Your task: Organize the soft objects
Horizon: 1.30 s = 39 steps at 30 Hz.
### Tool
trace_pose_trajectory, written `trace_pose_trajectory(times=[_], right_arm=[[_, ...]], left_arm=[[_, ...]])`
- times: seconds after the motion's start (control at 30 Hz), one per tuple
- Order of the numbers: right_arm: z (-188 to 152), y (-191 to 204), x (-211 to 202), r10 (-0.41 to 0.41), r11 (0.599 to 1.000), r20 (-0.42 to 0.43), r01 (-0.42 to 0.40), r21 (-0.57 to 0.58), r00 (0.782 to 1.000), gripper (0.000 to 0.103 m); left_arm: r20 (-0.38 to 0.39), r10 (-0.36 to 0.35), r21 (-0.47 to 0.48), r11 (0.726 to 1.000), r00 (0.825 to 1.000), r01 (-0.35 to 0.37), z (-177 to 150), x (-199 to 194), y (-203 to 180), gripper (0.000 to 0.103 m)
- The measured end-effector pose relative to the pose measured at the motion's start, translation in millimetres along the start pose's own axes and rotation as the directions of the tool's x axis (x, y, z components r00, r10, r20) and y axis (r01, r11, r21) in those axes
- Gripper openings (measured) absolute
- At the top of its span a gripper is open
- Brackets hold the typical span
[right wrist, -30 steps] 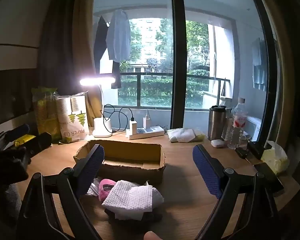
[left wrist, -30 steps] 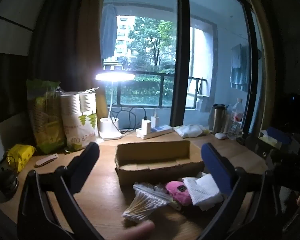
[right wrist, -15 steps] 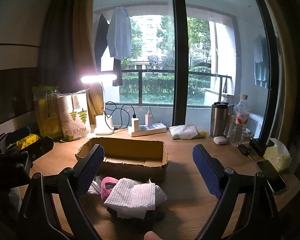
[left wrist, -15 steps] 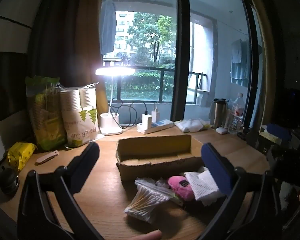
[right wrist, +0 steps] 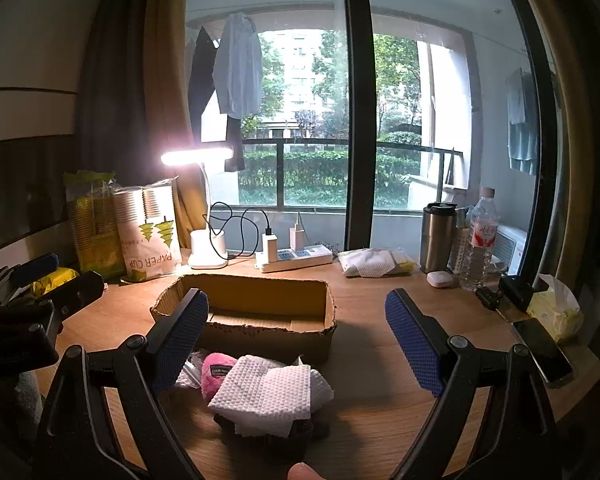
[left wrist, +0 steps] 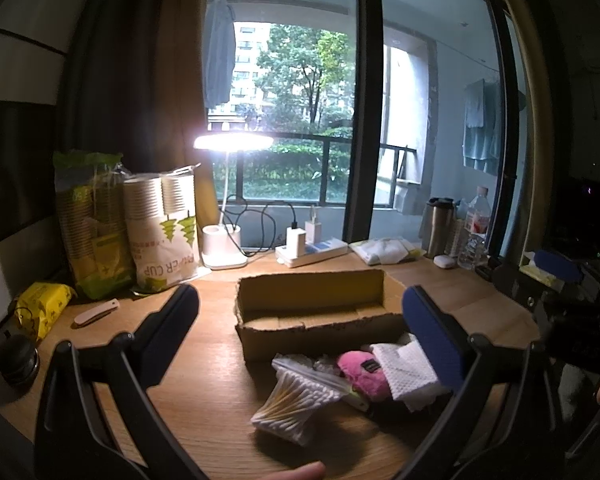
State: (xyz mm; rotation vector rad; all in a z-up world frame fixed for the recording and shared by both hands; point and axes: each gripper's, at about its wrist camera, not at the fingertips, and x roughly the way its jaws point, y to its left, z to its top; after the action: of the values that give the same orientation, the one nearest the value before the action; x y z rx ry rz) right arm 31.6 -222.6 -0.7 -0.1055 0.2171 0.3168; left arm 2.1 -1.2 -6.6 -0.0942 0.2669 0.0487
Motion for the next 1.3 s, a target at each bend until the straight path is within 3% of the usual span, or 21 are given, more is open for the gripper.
trace_pose_trajectory(times=[1.3], right_arm=[[-0.9,3.1,1.5,0.008,1.000,-0.011,-0.008,-0.003,1.000,0.092]], left_arm=[[-0.002,-0.001,0.006,1.000,1.000,0.001,-0.8,0.2,1.6,0.103]])
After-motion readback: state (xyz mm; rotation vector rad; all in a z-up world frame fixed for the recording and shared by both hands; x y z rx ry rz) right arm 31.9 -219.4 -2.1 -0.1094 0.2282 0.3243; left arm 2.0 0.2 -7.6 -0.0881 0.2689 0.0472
